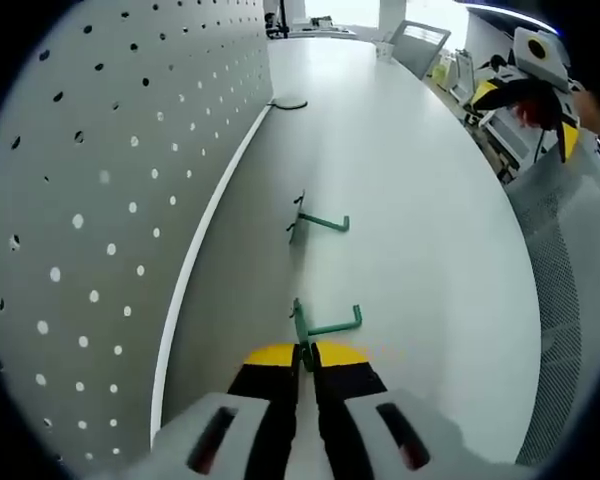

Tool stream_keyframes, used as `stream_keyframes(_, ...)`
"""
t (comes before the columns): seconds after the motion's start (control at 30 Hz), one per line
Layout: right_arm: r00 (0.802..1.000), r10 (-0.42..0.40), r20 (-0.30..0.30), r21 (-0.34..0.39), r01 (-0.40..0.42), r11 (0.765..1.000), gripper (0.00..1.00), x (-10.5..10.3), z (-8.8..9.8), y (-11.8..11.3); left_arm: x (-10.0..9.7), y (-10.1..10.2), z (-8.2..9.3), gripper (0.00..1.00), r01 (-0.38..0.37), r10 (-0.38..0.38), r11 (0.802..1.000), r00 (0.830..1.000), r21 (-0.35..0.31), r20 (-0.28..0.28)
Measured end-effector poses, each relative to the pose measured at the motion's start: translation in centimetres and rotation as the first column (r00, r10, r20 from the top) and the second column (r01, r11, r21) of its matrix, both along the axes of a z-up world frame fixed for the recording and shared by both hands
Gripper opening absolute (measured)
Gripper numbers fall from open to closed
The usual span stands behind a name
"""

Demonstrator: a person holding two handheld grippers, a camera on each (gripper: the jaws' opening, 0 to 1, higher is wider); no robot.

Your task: Insert the hook assembly into the mounting plate slot until the hook locks in place.

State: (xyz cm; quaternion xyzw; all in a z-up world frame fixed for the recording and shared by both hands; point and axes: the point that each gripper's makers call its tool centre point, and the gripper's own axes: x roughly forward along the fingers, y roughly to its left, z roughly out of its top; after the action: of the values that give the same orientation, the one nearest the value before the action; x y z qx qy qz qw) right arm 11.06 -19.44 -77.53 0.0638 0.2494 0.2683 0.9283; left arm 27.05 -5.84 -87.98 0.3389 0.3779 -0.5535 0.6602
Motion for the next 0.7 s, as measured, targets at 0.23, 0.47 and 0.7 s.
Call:
stream_keyframes(0.23,1.000,0.000,0.006,-0.003,0.000,1.000,0.62,0.0,0.0,0.0,0.0,0.0,0.0,0.04,0.000,0.000,1.000,1.000,0.002,0.001)
stream_keyframes(0.47,1.000,-0.002,0.007,-0.002,0.002,1.000,0.62,0.0,0.1,-0.1,0.0,0.1,-0.1,0.03,0.010,-0.010,1.000,1.000,0.006,0.010)
stream_keyframes(0.7,1.000,-0.007,0.012,0.003,0.007,1.000,0.62,0.1,0.3,-0.1,0.7,-0.2,1.1,0.03,-0.017,0.021,0.996,0.998,-0.088,0.051)
